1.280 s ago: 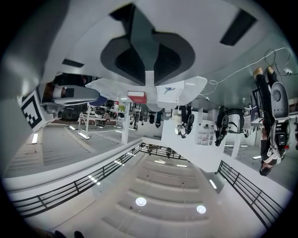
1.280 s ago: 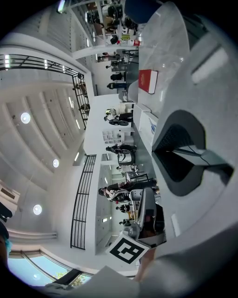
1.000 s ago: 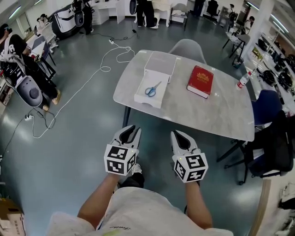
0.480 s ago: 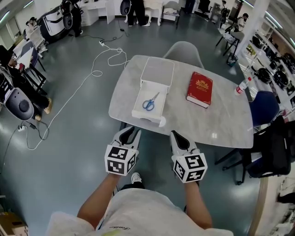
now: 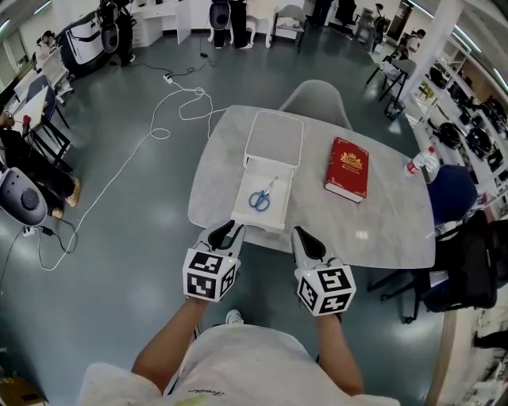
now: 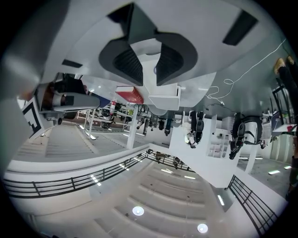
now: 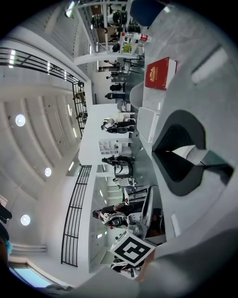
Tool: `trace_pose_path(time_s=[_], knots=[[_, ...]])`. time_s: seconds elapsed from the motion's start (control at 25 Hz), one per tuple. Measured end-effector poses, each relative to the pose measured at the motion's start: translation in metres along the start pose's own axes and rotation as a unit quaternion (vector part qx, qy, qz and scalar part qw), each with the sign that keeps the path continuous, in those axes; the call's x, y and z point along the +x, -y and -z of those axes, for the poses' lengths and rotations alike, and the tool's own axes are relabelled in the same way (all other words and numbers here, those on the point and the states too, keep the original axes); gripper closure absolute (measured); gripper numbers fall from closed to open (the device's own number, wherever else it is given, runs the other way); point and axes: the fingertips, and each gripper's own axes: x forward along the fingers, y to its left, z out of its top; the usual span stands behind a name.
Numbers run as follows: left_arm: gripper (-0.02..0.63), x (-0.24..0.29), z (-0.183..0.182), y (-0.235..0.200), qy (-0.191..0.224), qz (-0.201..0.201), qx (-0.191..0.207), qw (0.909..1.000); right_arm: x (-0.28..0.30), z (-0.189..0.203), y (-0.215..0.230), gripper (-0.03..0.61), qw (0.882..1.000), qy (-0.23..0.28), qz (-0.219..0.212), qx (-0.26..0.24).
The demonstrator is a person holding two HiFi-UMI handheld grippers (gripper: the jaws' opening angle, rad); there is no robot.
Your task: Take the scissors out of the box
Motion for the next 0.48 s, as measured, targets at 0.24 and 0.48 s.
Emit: trace_pose_path(time_s=[0.24, 0.48], knots=[[0.546, 0.022, -0.002, -0.009, -0.015, 0.021, 0.005, 0.9997, 0.017, -0.005, 0.006, 0.574, 1.000, -0.001, 0.011, -0.002], [0.546, 0.053, -0.001, -0.012, -0.039, 0.036, 0.024, 0.9983, 0.032, -0.008, 0.022, 0.572, 1.000, 0.003, 0.018, -0.001]])
